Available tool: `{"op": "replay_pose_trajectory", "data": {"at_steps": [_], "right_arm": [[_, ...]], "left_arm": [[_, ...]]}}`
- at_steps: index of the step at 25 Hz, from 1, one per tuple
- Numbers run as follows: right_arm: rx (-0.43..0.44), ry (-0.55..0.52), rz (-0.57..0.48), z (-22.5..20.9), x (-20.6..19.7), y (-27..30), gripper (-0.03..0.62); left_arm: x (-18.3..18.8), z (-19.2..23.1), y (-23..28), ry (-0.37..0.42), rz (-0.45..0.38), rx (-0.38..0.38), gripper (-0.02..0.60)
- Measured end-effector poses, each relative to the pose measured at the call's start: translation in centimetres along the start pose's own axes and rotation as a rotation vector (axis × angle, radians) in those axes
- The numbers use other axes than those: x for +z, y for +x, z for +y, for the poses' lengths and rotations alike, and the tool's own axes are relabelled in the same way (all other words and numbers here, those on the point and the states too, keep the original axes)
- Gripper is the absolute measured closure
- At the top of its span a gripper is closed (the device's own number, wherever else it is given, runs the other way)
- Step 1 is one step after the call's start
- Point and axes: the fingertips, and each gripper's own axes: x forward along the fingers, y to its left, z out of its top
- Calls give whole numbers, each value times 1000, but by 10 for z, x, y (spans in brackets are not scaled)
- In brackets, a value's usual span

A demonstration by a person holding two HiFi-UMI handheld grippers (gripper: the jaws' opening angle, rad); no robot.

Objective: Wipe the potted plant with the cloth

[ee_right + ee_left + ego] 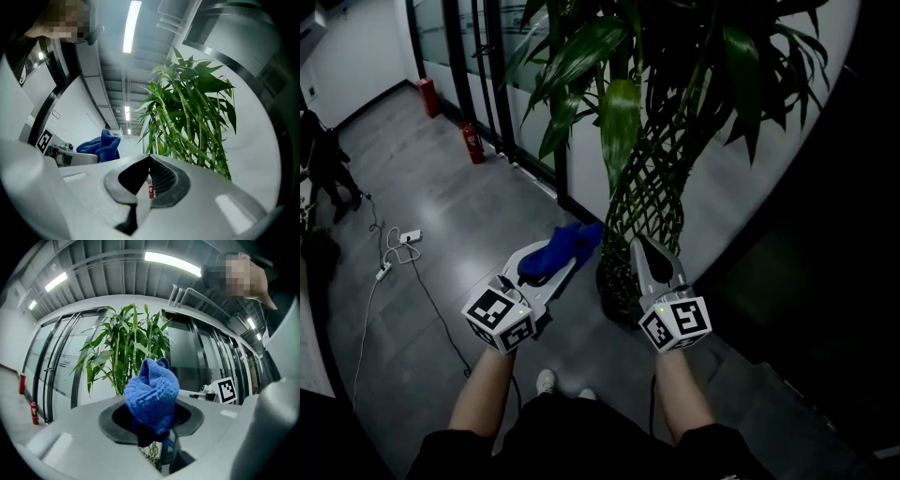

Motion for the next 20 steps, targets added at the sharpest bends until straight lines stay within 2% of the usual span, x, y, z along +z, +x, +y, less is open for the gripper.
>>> {"op": "replay_pose_trajectory", "data": {"at_steps": [3, 8, 14, 20], "right_arm": [[22, 27, 6, 11, -10, -7, 591], [21, 20, 32, 22, -18, -25, 591], [-75, 20, 30, 17, -19, -52, 591], [-123, 13, -11, 56, -11, -55, 591]], "left_arm": [[2, 8, -26, -13, -40, 63, 428], [5, 27, -65, -136, -137, 149, 428], [-9, 37, -96, -117, -126, 174, 428], [-8, 47, -132, -117, -124, 159, 428]]}}
